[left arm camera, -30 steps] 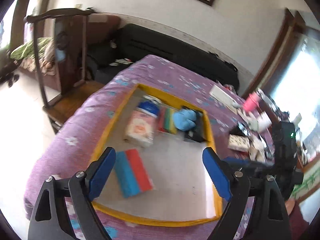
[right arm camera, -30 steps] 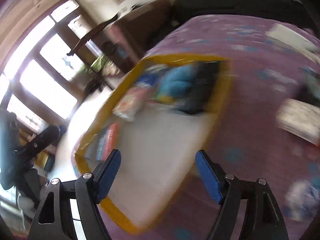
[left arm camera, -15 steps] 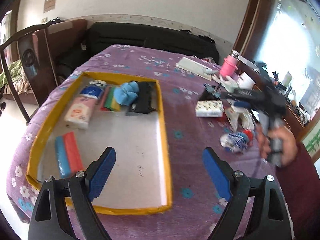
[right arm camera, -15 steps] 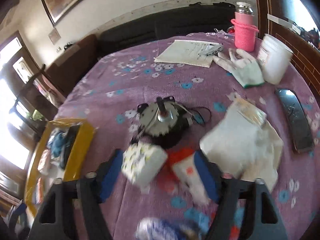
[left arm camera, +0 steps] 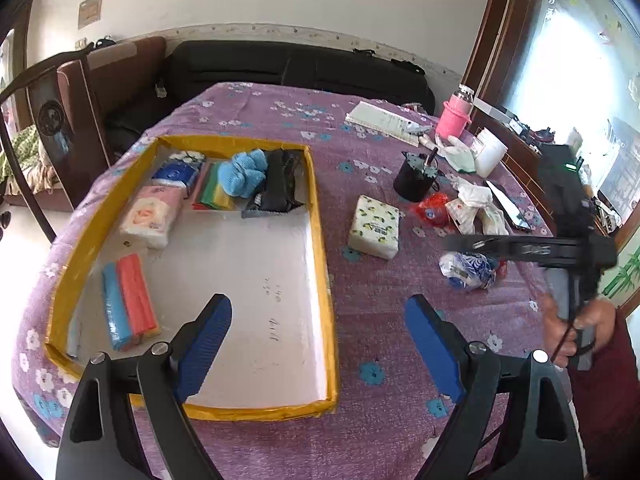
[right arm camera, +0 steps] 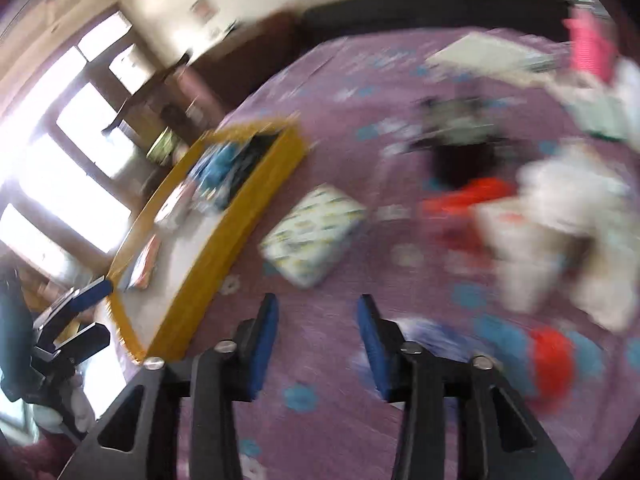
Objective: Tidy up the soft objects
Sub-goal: 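Grasp the lemon-print tissue pack with left tool while right approaches the blue Vinda bag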
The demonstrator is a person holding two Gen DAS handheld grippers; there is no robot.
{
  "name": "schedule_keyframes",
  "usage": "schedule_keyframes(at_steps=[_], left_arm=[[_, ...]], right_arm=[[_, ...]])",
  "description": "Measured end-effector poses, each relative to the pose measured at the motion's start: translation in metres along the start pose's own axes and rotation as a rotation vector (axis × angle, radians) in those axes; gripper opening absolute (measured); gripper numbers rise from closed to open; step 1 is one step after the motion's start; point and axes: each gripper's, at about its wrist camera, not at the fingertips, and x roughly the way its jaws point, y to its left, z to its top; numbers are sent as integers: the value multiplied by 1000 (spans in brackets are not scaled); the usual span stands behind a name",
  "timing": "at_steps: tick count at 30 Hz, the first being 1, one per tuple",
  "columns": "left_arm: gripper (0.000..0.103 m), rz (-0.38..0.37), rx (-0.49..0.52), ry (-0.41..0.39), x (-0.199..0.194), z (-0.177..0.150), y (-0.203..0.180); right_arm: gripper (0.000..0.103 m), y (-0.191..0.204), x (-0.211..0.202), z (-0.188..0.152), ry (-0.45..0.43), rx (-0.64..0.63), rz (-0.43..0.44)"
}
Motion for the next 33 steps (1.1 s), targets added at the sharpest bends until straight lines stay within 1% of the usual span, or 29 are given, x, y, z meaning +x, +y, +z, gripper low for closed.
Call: schedule_keyframes(at_steps=[1,3,5,6,8,9,10,11,12,14,16,17,18,22,24,26,28,30,31,33], left_arm=[[88,-8,-1,7,3,0,-2],[88,-24,3,22,9,-1,-7],[88,-35,13,39,17,-1,-16],[88,-41,18,47,19,-2,-21],[88,-49,37,61,25,-3,-30],[88,-47,52,68,28,-3,-36],[88,-43,63,75,29,-3,-40],[88,-40,70,79,31,-3,-42],[88,-36,76,86,33,-3,-44],[88,-26,83,99,37,0,-47],[88,-24,89,108,43,5,-50],[88,-23,94,110,46,9,-52],[88,-21,100,110,49,14,-55],[88,-17,152,114,76,37,-73],[88,-12,182,133,97,48,-82],[88,-13,207,173,124,58,-89],[88,8,237,219,150,65,-95],[88,43,268,249,170,69,-99],[88,64,275,260,180,70,-99],[88,78,264,286,193,72,-95]], right_arm=[[58,-9,-9,-2,-33,13,-39],[60,-24,-22,-9,-67,33,-112],[61,-34,-22,-15,-56,56,-135],[64,-36,-18,-17,-49,60,-146],[70,-35,-8,-23,-39,46,-178],[76,-32,-4,-25,-41,37,-187],[79,-28,0,-28,-51,20,-200],[86,-24,1,-31,-59,3,-213],[88,-20,4,-34,-58,-17,-226],[88,-15,16,-39,-40,-62,-258],[87,-9,19,-42,-40,-100,-290],[77,-8,18,-41,-42,-109,-296],[75,-10,18,-41,-46,-110,-305],[72,-34,4,-40,-93,4,-268],[72,-45,-3,-42,-118,65,-248],[72,-54,-8,-42,-131,109,-219],[72,-55,-10,-41,-135,123,-196],[73,-54,-9,-40,-134,116,-198],[74,-52,-8,-40,-132,108,-205],[75,-50,-7,-40,-130,99,-212]])
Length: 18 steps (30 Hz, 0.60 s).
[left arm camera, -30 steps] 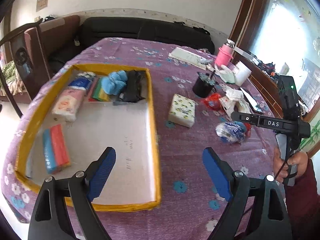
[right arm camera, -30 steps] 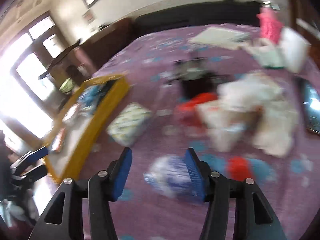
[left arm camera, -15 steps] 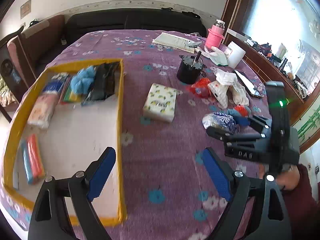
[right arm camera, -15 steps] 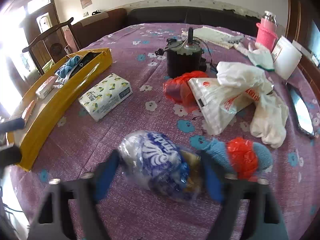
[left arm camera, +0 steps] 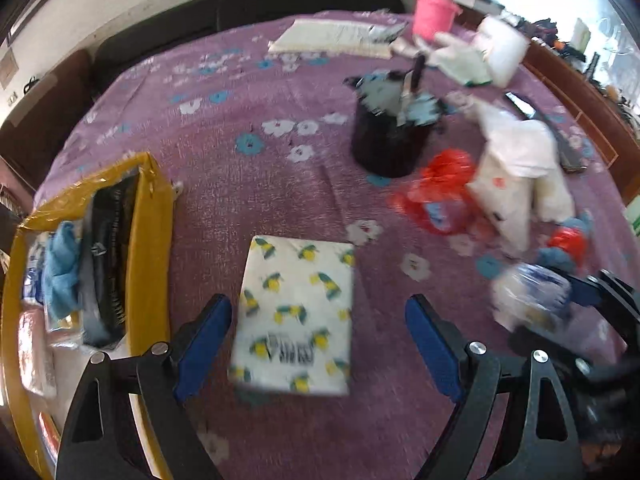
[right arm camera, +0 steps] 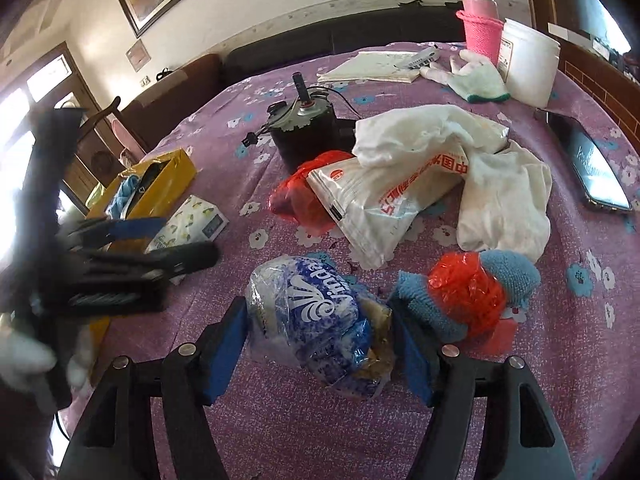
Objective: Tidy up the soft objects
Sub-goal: 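Grasp the lemon-print tissue pack with left tool while right approaches the blue Vinda bag, then grasp the clear bag of blue Vinda tissues with right tool while left lifts lemon pack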
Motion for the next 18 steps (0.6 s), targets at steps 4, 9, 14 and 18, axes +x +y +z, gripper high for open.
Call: schedule_keyframes(at_steps=[4,9,14,18], left_arm=[[89,34,-11,11,6,1,1],[89,38,-7,-3,6,0,1],[50,9,58,-41,-5,-9,-14],[51,-9,54,-75,-21,-20,-17]], right_arm=[[77,-1,0,0,1,1,12],[79,1,1,0,2,-2,15],[82,3,2,0,5,-18,12],[84,6,3,0,8,-32,9]])
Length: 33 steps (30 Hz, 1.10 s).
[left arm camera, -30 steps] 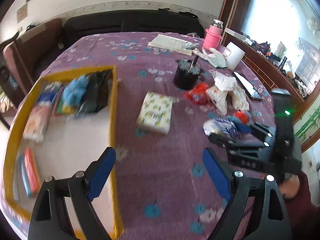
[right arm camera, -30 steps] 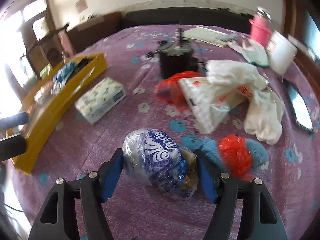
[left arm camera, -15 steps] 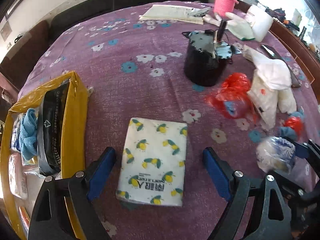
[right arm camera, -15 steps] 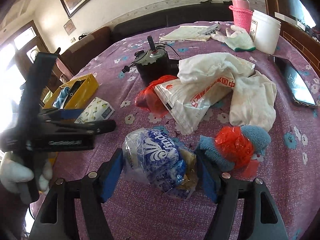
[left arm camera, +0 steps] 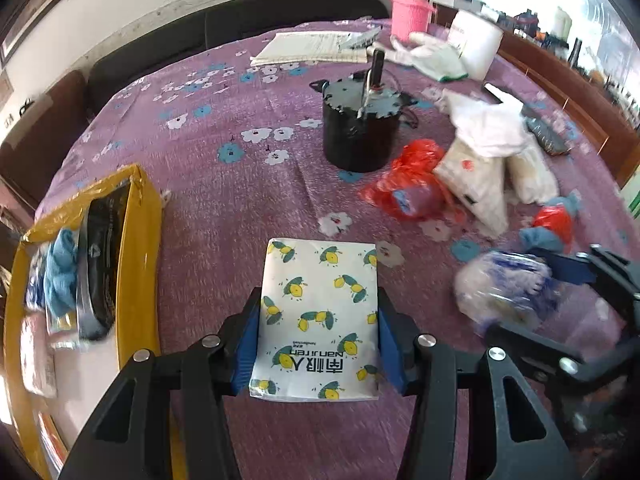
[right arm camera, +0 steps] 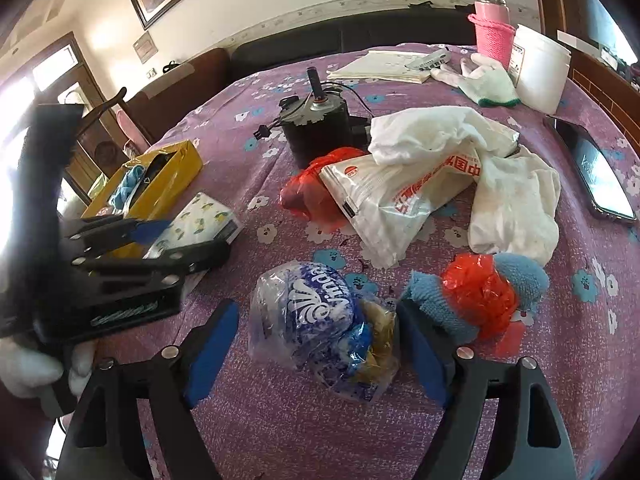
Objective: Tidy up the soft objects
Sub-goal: 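Grasp the clear bag of blue Vinda tissues with right tool while left lifts lemon pack, then release the lemon pack in the box with left tool while right drops the Vinda bag there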
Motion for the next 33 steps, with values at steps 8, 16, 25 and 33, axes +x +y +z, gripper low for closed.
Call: schedule_keyframes(at_steps=[8,16,25,33], left_arm=[[51,-70,-109,-89,-57,-22,26],[51,-3,-203,-142,-97,-55,85],[52,22,-398,-99,-87,-78,168],[64,-3,-562,-92,-71,-84,213]], right_arm=[[87,3,1,-1,5,-15,-7],[62,13,-9,-3,18,-35,-95],[63,86,-37,27,-23,-118,40],[63,196,-4,44,4,-306,125]])
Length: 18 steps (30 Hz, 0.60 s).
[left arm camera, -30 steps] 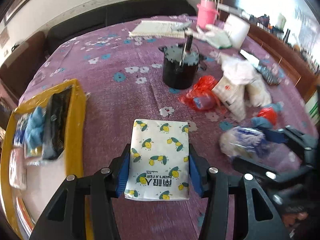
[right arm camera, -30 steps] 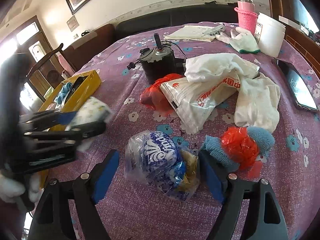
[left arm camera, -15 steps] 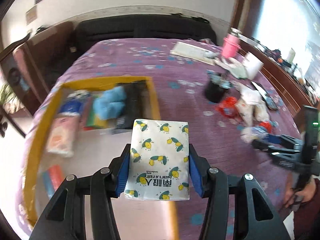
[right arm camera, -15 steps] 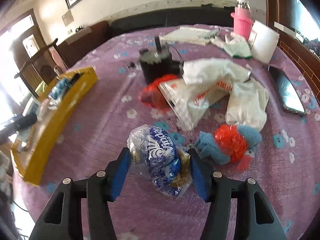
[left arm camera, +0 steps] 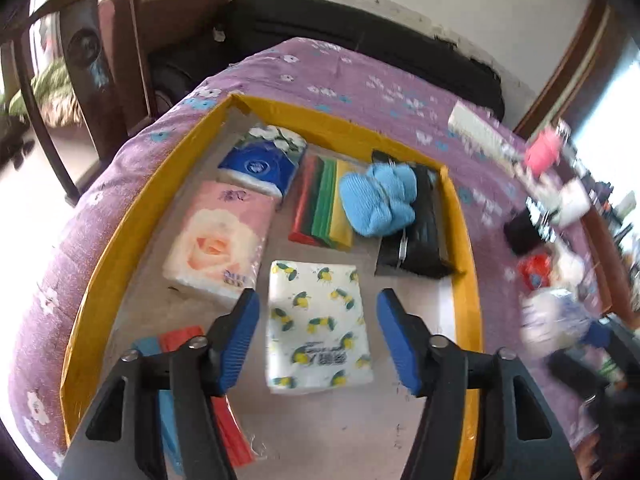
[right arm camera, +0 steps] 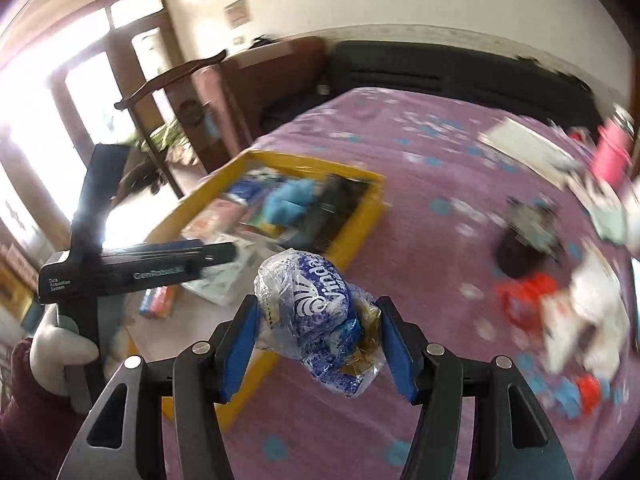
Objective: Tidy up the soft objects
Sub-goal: 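Release the lemon pack in the box with left tool while right drops the Vinda bag there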
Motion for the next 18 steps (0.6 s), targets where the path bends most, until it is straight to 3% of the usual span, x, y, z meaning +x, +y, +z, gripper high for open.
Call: schedule_keyframes(at_steps=[3,6,11,13,18], left_arm=[[75,-33,-27,-45,-11,-1,8],[78,-41,-30,-82,-24,-5,12],[83,32,25,-149,-45,-14,10],[88,62,36,-177,-50,-16,9],[88,101,60,-216,-61,-20,1]], right_arm=[[64,22,24,14,25,-52,-2],[64,34,55,26,63,-82,-11],[72,43,88,34,88,-90,-40],[73,42,89,34,87,-87,-40],[76,43,74,30,45,-101,-65]])
